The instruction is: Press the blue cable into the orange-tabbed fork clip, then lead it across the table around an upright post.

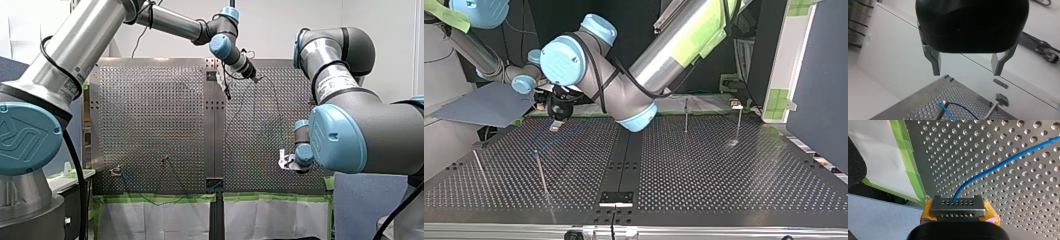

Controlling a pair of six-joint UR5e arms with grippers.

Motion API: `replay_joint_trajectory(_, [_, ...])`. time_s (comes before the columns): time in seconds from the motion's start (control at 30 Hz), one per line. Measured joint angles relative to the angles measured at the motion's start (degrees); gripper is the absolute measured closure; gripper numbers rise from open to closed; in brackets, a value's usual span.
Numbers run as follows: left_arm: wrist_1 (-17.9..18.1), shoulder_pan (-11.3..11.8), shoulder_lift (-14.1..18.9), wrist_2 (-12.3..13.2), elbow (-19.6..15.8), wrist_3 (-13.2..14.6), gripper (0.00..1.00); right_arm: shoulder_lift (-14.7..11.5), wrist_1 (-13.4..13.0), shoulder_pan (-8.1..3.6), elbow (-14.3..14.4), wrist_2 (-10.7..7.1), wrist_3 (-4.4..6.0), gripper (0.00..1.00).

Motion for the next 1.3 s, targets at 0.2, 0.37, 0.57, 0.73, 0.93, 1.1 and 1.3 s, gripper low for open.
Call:
replay_joint_trajectory(0.2, [-3.1,0.3,0.0,-0.1,0.1,3.1,0.0,0.0,0.0,0.02,0.0,-0.03,0.0,1.0])
replay_joint_trajectory(0.37, [-4.7,0.4,0.0,-0.3,0.3,6.0,0.0,0.0,0.0,0.07,0.0,-0.07,0.0,1.0])
replay_joint_trajectory(0.57, [-5.0,0.5,0.1,-1.7,0.5,9.3,0.0,0.0,0.0,0.13,0.0,-0.09,0.0,1.0])
replay_joint_trajectory(0.73, [-5.1,0.5,0.1,-3.2,0.5,10.0,0.0,0.0,0.0,0.16,0.0,-0.09,0.0,1.0])
replay_joint_trajectory(0.93, [-5.2,0.4,0.1,-5.4,0.5,10.2,0.0,0.0,0.0,0.21,0.0,-0.09,0.0,1.0])
replay_joint_trajectory(1.1, [-5.3,0.2,0.1,-7.4,0.5,10.9,0.0,0.0,0.0,0.21,0.0,-0.08,0.0,1.0])
replay_joint_trajectory(1.3, [-5.3,0.1,0.1,-8.0,0.5,11.2,0.0,0.0,0.0,0.25,0.0,-0.09,0.0,1.0])
